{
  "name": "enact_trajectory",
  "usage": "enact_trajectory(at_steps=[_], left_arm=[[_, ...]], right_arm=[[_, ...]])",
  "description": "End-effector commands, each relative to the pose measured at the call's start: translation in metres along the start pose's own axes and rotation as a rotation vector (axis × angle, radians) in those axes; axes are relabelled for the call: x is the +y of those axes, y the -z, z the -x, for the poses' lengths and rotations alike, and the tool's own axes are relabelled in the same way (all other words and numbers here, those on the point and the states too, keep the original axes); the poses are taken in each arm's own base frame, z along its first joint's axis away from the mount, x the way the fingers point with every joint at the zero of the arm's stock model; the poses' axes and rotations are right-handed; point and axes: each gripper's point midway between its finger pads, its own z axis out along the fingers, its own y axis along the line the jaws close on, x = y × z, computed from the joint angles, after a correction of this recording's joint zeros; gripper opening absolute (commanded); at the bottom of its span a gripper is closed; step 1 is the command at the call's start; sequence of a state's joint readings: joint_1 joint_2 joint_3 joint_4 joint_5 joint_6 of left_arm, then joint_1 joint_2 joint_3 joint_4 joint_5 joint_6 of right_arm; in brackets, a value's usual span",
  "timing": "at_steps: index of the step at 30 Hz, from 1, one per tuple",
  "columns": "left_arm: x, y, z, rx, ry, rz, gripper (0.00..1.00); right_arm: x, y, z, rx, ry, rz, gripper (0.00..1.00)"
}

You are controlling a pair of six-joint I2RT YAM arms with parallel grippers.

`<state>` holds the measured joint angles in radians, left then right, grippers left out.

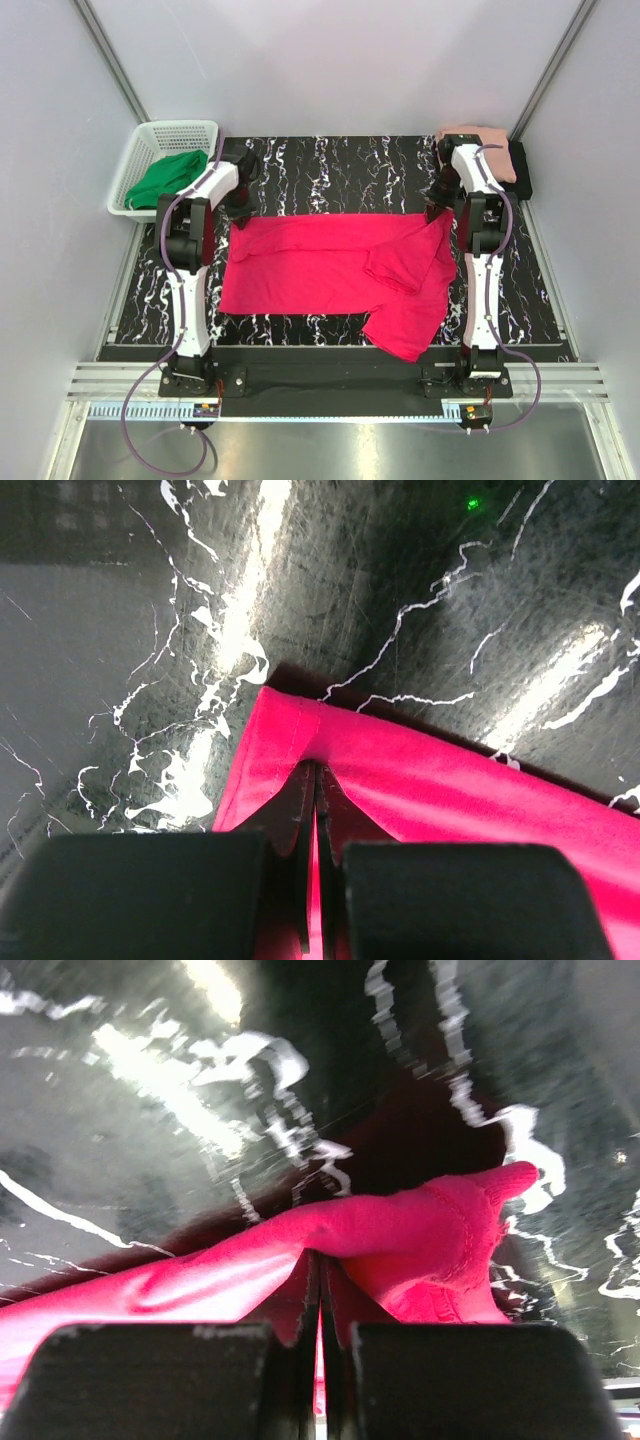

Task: Fold and stack the t-shirts
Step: Fold the tshirt

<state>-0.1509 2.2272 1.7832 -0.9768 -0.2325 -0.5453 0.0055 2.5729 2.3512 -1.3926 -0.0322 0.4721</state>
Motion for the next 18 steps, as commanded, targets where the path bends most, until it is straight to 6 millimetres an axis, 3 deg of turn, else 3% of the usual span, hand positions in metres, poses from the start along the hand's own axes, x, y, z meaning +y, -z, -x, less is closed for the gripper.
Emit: enact_trajectory(at_steps=[1, 9, 18], left_arm=[[0.011, 0.002, 0.012, -0.014, 0.042, 0.042, 0.00], [0.019, 0.012, 0.027, -0.033, 0.073, 0.041, 0.00], [0.022, 0.011, 0.029, -0.029, 0.069, 0.046, 0.00]], right_arm=[[-0.035, -0.013, 0.005, 0.048, -0.035, -0.081, 0.00], [-0.035, -0.010, 0.007, 0.056, -0.051, -0.039, 0.00], [-0.030, -0.013, 0.006, 0.076, -0.046, -0.007, 0.00]])
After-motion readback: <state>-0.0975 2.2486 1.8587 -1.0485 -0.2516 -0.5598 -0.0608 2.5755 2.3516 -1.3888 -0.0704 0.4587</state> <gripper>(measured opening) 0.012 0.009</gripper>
